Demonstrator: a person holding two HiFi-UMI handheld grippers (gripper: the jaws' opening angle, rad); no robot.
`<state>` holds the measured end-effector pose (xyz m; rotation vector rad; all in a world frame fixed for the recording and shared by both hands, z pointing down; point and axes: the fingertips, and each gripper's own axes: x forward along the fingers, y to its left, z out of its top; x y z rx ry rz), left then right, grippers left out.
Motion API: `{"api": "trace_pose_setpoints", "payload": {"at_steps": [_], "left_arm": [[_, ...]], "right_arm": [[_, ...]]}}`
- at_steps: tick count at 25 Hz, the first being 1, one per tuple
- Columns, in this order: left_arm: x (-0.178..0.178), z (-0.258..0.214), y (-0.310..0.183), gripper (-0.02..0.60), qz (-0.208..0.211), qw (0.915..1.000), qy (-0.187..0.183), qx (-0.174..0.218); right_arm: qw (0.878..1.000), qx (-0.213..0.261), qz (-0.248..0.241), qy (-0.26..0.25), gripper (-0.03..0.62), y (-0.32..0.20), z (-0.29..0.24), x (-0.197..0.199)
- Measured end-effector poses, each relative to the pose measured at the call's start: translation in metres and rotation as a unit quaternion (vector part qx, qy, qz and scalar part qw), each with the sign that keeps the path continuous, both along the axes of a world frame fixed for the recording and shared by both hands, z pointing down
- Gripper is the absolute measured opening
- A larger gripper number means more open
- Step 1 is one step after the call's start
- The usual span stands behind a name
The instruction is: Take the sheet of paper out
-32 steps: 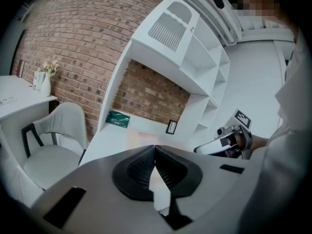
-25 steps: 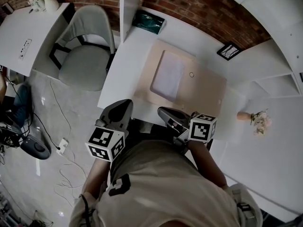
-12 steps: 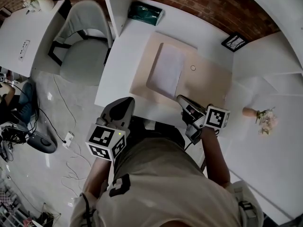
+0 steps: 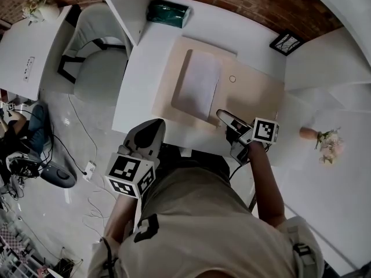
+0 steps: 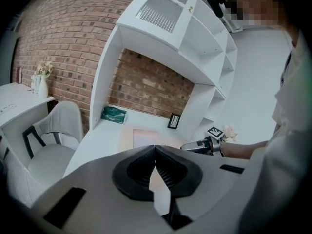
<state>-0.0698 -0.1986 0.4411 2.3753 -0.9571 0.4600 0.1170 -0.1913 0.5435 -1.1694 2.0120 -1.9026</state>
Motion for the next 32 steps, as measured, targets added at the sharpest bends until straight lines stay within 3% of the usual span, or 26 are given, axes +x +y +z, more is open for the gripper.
{"api": "trace_pose_setpoints", "payload": {"at_steps": [5, 10, 16, 32], "left_arm": [[0.005, -0.001, 0.0, 0.017, -0.008, 1.0, -0.002, -0.003], [0.001, 0.002, 0.002, 0.017, -0.021, 0.9997, -0.005, -0.01], [-0.013, 0.003, 0.0, 0.017, -0.043, 0.999, -0.004, -0.012], [-0.032, 0.006, -0.006, 0.017, -0.057, 0.9982, 0.005, -0.016]], "right_arm": [[0.996, -0.05, 0.016, -0.073, 0.298, -0.007, 0.026, -0.001], [0.994, -0.088, -0.01, -0.072, 0.305, -0.009, 0.052, -0.007], [0.989, -0.125, -0.004, -0.077, 0.305, -0.01, 0.076, -0.009], [0.991, -0.105, -0.009, -0.077, 0.305, -0.039, 0.081, -0.027]]}}
